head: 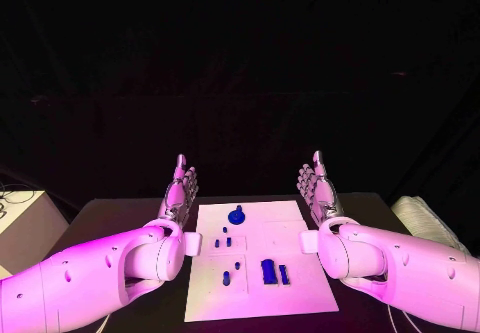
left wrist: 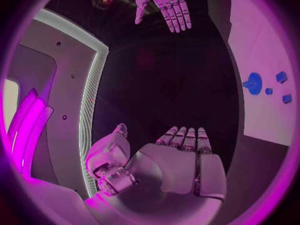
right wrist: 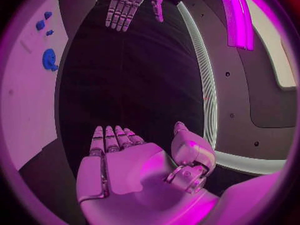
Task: Assemble the parts on the task board
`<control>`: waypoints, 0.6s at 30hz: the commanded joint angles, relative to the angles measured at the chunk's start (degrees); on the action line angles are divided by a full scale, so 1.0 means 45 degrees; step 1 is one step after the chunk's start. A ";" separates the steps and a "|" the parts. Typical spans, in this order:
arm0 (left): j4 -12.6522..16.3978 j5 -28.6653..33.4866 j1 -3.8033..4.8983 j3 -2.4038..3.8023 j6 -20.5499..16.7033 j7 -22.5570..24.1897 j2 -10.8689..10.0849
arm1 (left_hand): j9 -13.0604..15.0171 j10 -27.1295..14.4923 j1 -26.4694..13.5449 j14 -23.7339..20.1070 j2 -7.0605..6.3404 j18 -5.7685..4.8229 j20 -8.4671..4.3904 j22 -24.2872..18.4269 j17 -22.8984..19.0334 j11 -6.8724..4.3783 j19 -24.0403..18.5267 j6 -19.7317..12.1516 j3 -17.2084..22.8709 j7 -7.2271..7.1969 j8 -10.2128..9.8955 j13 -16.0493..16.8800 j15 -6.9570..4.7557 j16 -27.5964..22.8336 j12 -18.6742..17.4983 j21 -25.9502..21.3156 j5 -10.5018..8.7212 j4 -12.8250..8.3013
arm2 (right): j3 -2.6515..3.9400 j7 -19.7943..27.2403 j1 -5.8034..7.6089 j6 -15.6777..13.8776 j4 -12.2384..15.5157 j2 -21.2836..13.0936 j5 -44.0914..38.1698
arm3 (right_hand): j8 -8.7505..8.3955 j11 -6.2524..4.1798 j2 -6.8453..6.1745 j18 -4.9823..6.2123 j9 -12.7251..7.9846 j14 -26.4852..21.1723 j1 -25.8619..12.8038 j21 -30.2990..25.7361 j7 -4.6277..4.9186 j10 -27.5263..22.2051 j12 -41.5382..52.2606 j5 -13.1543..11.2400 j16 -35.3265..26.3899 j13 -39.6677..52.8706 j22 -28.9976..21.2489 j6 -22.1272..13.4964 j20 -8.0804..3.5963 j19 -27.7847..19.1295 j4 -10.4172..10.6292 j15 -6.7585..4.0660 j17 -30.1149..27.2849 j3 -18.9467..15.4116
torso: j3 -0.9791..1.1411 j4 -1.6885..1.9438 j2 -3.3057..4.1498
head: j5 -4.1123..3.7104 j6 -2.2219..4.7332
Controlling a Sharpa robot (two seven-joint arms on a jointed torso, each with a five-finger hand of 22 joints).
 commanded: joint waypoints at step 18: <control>0.0337 0.0154 -0.0075 0.0034 -0.1744 0.0324 -0.0048 | -0.0032 -0.0175 -0.0522 -0.0170 0.0007 -0.0261 -0.0021 -0.0021 -0.0034 -0.0004 -0.0155 -0.0155 -0.0129 0.0001 -0.0086 -0.0018 -0.0004 -0.0082 -0.0083 -0.0067 -0.0088 -0.0019 | 0.0014 0.0440 -0.0006 -0.0597 0.0022 -0.0015 0.0431 | -0.0044 0.0001 0.0005 -0.0179 -0.0017 -0.0064 -0.0098 -0.0062 0.0006 -0.0066 -0.0076 -0.0043 -0.0083 -0.0021 -0.0022 -0.0049 -0.0004 -0.0060 -0.0002 0.0002 -0.0027 -0.0053 | 0.0002 -0.0001 -0.0010 | 0.0000 0.0003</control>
